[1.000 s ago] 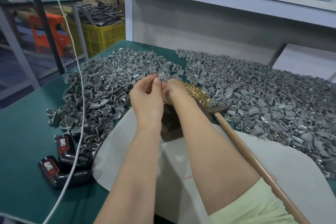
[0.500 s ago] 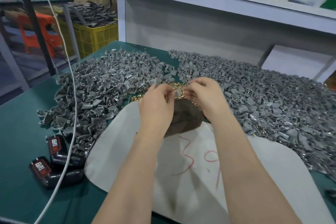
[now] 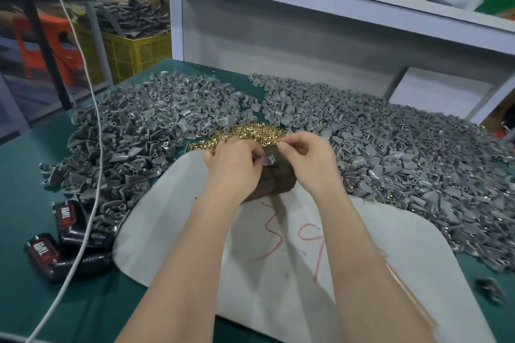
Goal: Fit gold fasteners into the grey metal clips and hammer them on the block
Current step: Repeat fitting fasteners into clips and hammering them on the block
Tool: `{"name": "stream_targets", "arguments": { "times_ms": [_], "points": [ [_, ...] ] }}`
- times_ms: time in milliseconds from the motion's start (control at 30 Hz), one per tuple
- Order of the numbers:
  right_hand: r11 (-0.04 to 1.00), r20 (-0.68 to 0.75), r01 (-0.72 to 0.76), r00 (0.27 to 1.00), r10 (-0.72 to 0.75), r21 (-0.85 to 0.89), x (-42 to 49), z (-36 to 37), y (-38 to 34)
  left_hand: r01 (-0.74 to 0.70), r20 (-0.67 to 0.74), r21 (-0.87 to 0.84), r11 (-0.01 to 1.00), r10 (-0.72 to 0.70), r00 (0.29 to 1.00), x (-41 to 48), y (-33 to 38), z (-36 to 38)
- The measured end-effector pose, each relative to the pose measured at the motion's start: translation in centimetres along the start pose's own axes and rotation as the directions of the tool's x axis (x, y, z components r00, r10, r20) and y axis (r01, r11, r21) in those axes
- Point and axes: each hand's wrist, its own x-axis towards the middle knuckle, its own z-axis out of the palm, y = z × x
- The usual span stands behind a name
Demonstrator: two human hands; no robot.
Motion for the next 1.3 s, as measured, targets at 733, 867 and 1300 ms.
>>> {"name": "stream_targets", "arguments": {
  "times_ms": [733,867,1300],
  "points": [
    [0.842,0.100,0.160,0.987,-0.126,-0.516,-0.6,2.3,-1.5,-0.026,-0.059,0.023,0.999,0.027,0.998,0.1,0.0,0.1],
    [0.847,0.101,0.153,0.988,-0.117,-0.509,-0.6,2.2,-1.5,-0.030,-0.058,0.025,0.999,0.032,0.998,-0.1,0.1,-0.1],
    [0.647,0.025,-0.259,0.918,0.395,-0.717,-1.1,-3.9,2.2,-0.028,-0.075,0.008,1.000,0.029,0.997,-0.2,0.1,0.0]
  ]
}}
